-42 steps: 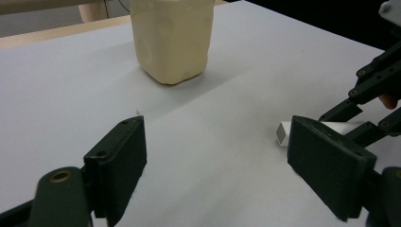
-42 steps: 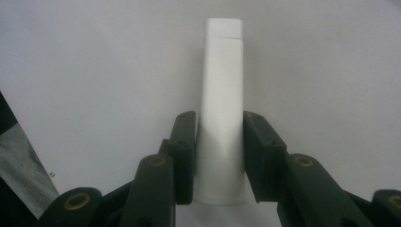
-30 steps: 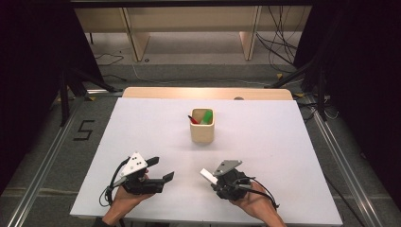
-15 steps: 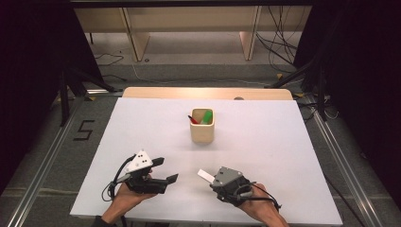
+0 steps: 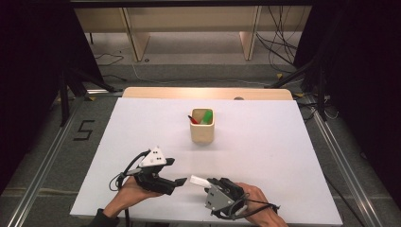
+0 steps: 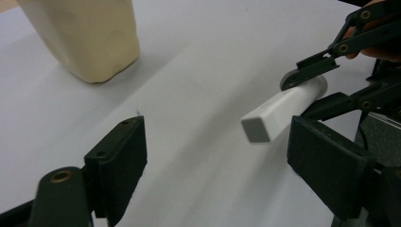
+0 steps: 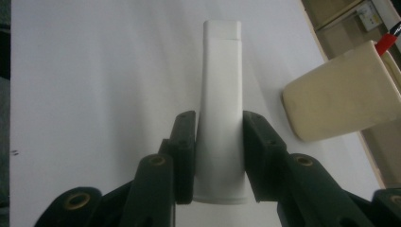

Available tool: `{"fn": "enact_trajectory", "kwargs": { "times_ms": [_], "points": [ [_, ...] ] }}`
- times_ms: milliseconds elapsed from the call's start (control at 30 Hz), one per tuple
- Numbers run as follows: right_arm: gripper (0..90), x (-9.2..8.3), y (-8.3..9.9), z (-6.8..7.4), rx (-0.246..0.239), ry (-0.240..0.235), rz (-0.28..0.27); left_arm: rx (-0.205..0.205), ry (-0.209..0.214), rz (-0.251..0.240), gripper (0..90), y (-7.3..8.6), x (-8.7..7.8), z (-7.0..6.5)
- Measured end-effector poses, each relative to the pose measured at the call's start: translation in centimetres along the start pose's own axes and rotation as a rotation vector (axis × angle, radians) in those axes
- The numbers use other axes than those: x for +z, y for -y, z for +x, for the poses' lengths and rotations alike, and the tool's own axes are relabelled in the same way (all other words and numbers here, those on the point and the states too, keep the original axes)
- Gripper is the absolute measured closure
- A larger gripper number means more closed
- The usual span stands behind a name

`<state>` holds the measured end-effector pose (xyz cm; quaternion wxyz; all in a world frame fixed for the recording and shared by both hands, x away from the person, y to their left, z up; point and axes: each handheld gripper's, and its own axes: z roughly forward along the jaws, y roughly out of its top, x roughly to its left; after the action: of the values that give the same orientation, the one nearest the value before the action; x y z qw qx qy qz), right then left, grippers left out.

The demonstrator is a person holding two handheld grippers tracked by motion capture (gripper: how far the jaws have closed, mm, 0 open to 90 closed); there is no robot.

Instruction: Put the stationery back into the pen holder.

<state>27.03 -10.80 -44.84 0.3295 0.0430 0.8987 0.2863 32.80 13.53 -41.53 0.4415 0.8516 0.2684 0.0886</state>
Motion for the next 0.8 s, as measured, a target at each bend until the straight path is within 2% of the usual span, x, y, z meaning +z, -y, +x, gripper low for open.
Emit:
{"fn": "enact_trajectory", "kwargs": {
  "times_ms": [167,300,367,400,433,467,567,633,800],
  "points": [
    [67.6,0.1,0.1,0.7,-0.1,0.03,-0.019,0.041,0.029,0.041,20.6,-1.3,0.4,-0.4],
    [67.7,0.1,0.1,1.2,-0.147,0.066,-0.029,0.055,0.052,0.069,20.8,-2.0,0.7,-0.6],
    [67.7,0.2,0.1,1.2,-0.217,0.083,-0.045,0.059,0.064,0.088,21.3,-2.2,0.9,-0.5],
    [67.7,0.0,0.2,1.1,-0.256,0.088,-0.033,0.06,0.066,0.094,21.4,-2.3,1.0,-0.5],
    [67.7,0.0,0.1,1.2,-0.274,0.101,-0.029,0.06,0.071,0.1,21.5,-2.4,1.1,-0.5],
    [67.7,0.1,0.1,1.5,-0.241,0.11,-0.045,0.061,0.076,0.11,21.7,-2.5,1.1,-0.5],
    [67.7,0.2,0.1,1.7,-0.276,0.141,-0.046,0.063,0.083,0.126,21.8,-2.6,1.3,-0.4],
    [67.7,0.3,0.1,1.9,-0.278,0.154,-0.048,0.069,0.09,0.14,21.9,-2.6,1.5,-0.5],
    [67.7,0.4,-0.1,2.1,-0.324,0.188,-0.056,0.076,0.115,0.172,22.6,-2.8,2.1,-0.6]
  ]
}}
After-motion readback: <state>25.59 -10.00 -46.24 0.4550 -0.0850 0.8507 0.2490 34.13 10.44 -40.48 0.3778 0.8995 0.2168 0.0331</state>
